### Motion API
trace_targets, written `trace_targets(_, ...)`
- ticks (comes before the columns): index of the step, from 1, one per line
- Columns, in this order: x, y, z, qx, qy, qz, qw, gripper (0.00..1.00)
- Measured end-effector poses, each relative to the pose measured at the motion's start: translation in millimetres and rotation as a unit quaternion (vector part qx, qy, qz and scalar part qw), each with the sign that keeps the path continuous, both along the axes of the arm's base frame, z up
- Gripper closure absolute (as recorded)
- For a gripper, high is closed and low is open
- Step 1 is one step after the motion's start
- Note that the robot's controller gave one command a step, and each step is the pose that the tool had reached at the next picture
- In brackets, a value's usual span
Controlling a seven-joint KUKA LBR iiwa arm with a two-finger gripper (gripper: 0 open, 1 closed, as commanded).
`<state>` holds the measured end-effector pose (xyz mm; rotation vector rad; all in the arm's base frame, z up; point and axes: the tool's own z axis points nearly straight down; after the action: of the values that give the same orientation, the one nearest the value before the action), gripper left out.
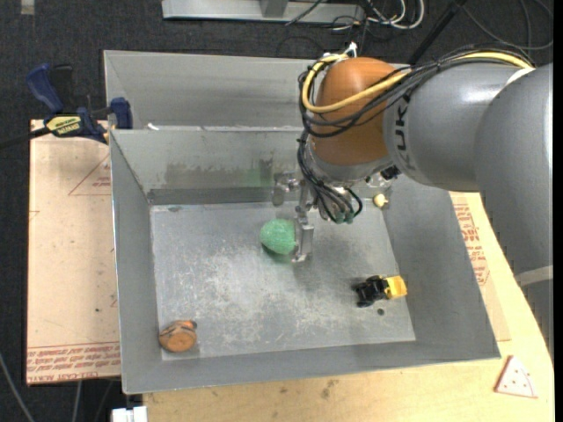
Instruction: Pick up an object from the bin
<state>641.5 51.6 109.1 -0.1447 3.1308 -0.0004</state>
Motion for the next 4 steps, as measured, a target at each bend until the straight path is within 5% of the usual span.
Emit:
trace_targets(2, -6.0, -19.2, -41.1, 0.001, 0.0042, -0.035, 0.9994, 0.0)
trace_targets(3, -13.5, -8.9, -39.0, 0.001, 0.0031, -0.049, 0.9988, 1.0)
trace_targets(4, -13.5, -9.0, -39.0, 0.001, 0.0031, -0.05, 0.9988, 1.0)
